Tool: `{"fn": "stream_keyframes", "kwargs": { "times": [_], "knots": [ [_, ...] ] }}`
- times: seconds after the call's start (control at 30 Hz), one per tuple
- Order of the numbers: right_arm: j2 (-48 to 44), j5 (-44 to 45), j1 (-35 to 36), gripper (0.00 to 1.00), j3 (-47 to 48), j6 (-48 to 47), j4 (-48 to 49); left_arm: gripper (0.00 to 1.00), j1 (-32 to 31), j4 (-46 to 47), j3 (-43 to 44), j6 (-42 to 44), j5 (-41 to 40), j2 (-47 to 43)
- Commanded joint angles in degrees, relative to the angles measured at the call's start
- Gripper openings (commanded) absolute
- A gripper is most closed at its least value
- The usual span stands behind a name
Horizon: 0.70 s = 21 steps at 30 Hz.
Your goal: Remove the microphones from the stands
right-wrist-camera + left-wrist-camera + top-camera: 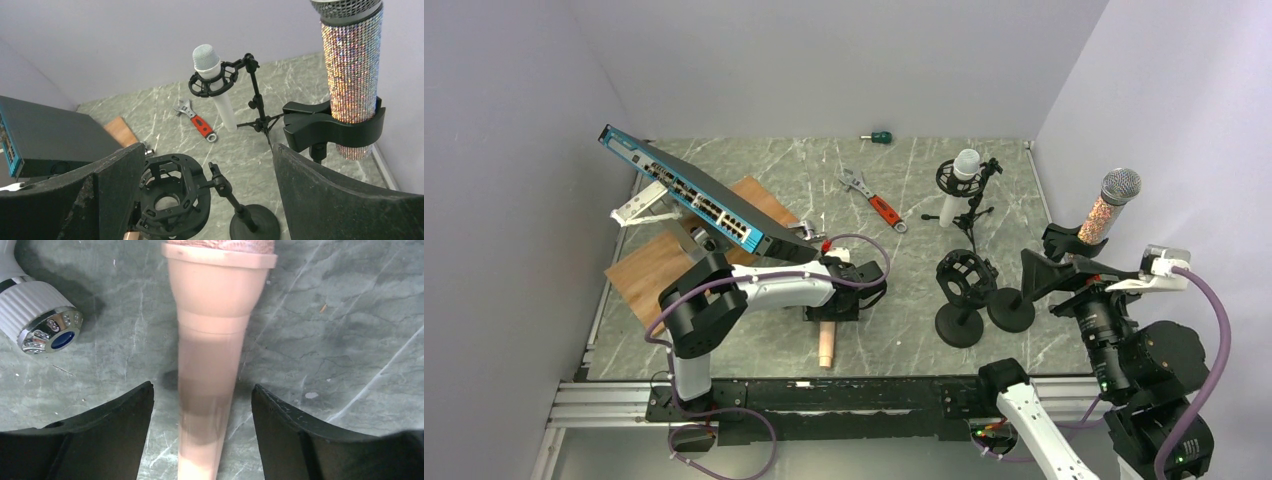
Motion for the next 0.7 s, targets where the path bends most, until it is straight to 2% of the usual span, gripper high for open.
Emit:
{"fn": "stream_keyframes", "kwargs": {
  "times": [0.0, 0.2, 0.23, 0.37, 0.67],
  "knots": [
    [-0.09, -1.43, -0.22, 1.00, -1.34, 1.23, 2.24, 0.76, -0.10, 0.38, 2.73, 2.17, 1.51, -1.36],
    [-0.51, -2.50, -0.23, 1.00, -2.17, 2.76, 1.05, 0.85, -0.19, 0.74, 5.27, 6.18, 2.77, -5.64],
    [-0.54, -2.58, -0.19, 1.00, -2.42, 2.94, 0.90, 0.89, -0.23, 0.61, 5.84, 6.51, 2.93, -6.28],
    [-0.79, -2.92, -0.21, 1.00, -3.55, 3.91, 0.30, 0.91, -0.40, 0.82, 7.44, 8.50, 4.27, -8.83],
    [1.16, -3.43, -0.22, 1.00, -4.58, 4.39, -0.55, 0.97, -2.66, 8.16, 6.56, 16.61, 4.86, -15.70]
  ]
}}
